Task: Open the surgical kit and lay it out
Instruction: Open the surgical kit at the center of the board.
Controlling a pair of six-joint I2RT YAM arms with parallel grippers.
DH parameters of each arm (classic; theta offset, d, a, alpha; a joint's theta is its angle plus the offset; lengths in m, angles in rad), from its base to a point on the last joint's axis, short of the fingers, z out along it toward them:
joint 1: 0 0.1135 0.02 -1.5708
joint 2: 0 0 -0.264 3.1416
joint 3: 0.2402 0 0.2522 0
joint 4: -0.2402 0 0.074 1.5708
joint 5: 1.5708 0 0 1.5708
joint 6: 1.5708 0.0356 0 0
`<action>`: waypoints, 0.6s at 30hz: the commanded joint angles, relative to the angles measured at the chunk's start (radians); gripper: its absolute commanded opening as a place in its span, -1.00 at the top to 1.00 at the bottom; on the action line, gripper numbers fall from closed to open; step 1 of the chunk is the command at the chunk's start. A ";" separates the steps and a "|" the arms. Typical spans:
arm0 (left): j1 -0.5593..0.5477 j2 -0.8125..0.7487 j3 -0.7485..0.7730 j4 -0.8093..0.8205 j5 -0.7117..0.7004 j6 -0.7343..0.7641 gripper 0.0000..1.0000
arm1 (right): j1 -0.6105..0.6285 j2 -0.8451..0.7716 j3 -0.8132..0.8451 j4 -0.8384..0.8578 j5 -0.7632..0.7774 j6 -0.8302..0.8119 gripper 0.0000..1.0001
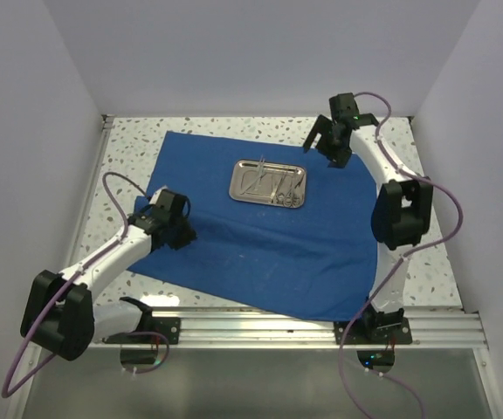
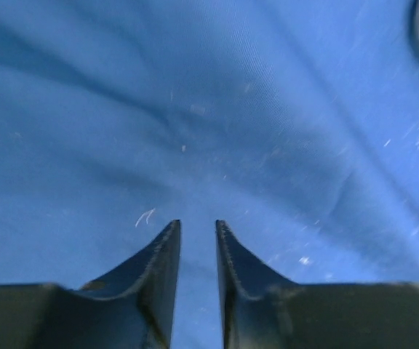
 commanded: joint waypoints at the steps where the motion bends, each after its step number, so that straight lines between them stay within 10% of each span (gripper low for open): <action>1: -0.018 -0.006 -0.067 0.103 0.075 -0.008 0.46 | -0.034 0.198 0.239 0.023 0.036 -0.010 -0.77; 18: -0.031 -0.060 -0.299 0.038 0.087 -0.077 0.58 | -0.065 0.683 0.597 0.127 0.018 0.049 -0.49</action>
